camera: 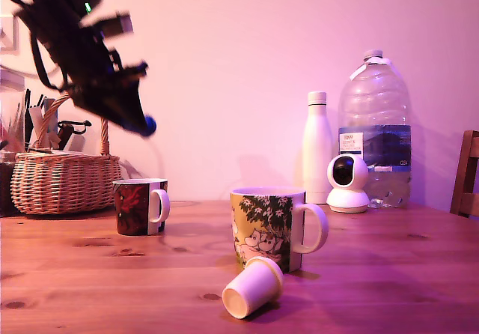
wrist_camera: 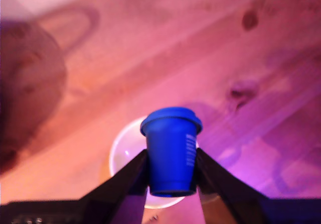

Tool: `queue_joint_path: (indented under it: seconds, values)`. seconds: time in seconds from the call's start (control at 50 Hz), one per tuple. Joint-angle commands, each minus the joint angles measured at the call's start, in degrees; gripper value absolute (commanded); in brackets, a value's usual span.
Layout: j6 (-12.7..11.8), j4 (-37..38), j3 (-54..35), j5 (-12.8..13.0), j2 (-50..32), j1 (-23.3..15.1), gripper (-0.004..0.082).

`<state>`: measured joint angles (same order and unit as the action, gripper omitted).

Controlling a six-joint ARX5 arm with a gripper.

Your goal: Pick up the coffee capsules from the table one by one and drop them inside the nearest coffee cup

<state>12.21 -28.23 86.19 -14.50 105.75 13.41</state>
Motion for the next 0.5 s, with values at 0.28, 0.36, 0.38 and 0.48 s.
queue_joint_path:
  seconds: [0.28,0.36,0.38,0.48]
  values:
    - [-0.13,-4.57,4.70,0.61,6.45,0.09,0.0201]
    - [0.24,-4.94,4.70,1.64,6.88,0.09,0.0201]
    - [0.24,-4.96,4.70,1.77,7.04,0.07,0.0201]
    - [0.28,-6.03,4.70,2.29,7.26,-0.17,0.0201]
